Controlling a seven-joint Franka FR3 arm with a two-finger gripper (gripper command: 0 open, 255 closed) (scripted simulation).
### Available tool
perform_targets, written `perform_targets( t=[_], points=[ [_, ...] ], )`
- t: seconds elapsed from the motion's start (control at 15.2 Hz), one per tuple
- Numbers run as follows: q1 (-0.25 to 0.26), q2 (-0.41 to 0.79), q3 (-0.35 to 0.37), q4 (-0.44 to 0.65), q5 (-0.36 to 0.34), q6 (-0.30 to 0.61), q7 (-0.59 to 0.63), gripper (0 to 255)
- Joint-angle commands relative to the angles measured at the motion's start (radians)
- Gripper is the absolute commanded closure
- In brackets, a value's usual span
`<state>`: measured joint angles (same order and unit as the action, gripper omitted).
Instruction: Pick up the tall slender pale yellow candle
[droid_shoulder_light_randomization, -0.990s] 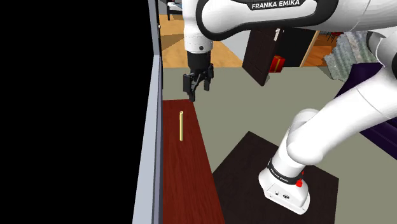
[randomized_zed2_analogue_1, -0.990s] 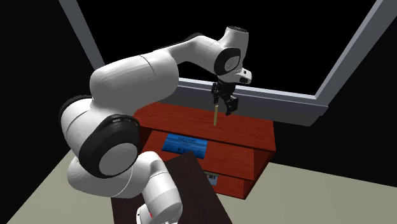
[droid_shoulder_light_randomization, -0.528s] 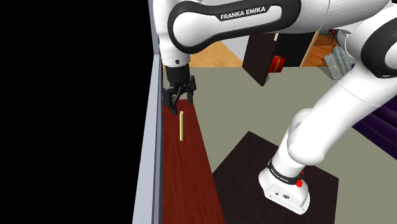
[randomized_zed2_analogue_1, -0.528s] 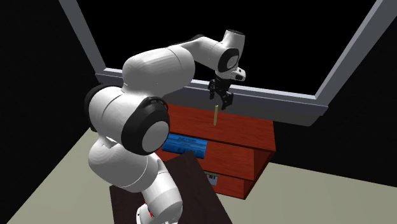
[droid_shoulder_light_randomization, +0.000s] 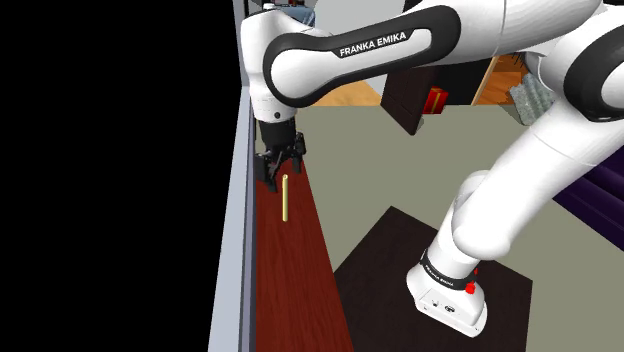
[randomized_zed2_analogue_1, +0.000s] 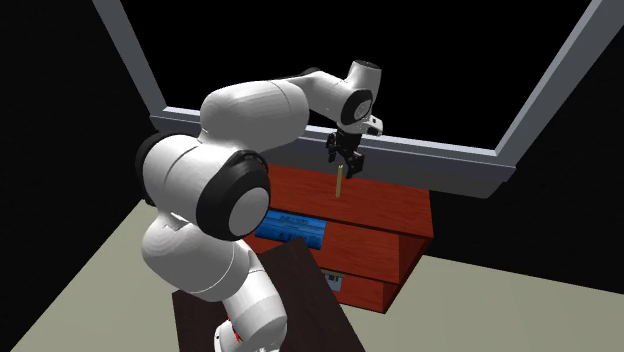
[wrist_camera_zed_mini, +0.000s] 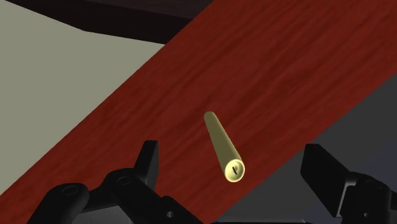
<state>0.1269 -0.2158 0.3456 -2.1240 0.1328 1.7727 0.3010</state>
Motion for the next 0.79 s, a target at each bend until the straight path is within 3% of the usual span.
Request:
perform_targets(
  t=[0.0, 0.73],
  points=[
    [-0.001, 0.007, 0.000, -0.011, -0.001, 0.010, 0.000, 255],
    [-0.001, 0.001, -0.001, 0.013, -0.001, -0.020, 0.002, 255]
  ],
)
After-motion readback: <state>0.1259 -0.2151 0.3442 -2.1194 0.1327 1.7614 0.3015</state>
